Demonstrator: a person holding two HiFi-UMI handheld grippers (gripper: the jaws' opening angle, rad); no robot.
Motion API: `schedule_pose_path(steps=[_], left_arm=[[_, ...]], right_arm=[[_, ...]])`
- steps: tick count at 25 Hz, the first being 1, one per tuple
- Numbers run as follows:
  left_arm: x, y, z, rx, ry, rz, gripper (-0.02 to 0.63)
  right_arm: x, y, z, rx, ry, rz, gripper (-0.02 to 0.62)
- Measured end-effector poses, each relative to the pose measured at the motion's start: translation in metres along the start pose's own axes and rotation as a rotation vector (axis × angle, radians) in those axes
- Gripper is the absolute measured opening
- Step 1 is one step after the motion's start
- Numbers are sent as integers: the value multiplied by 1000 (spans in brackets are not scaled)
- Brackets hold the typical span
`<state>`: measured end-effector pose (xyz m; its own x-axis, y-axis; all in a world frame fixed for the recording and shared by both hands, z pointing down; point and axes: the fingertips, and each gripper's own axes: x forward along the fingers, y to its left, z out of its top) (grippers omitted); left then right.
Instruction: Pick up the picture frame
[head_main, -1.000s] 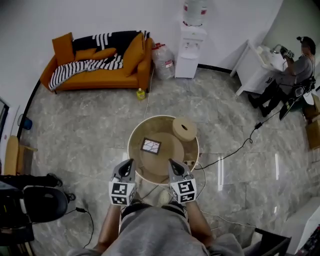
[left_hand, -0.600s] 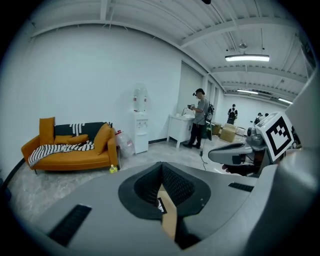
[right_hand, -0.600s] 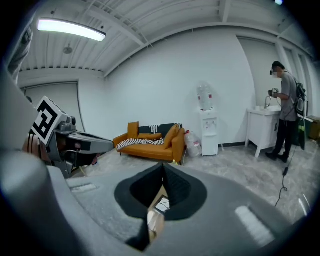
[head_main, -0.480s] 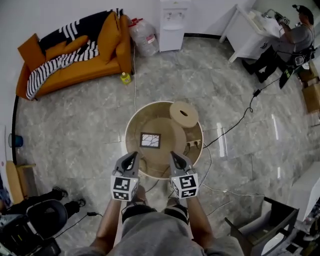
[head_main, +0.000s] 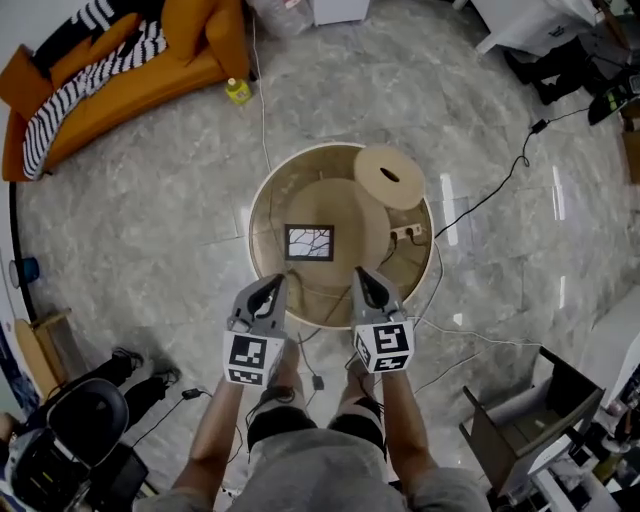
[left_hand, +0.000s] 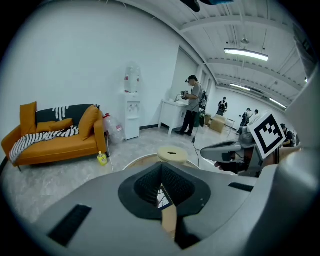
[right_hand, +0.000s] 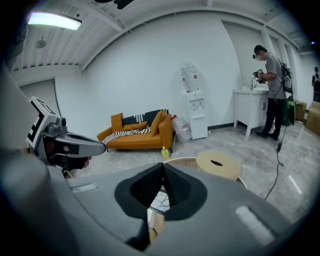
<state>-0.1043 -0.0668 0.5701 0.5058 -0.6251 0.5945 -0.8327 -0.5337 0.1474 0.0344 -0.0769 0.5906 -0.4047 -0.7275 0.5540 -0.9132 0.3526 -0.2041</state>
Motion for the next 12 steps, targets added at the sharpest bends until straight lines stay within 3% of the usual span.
schedule_pose_path(steps=[12], left_arm=[[64, 32, -77, -49, 50, -28, 18]], right_arm=[[74, -15, -81, 22, 80, -22, 0]])
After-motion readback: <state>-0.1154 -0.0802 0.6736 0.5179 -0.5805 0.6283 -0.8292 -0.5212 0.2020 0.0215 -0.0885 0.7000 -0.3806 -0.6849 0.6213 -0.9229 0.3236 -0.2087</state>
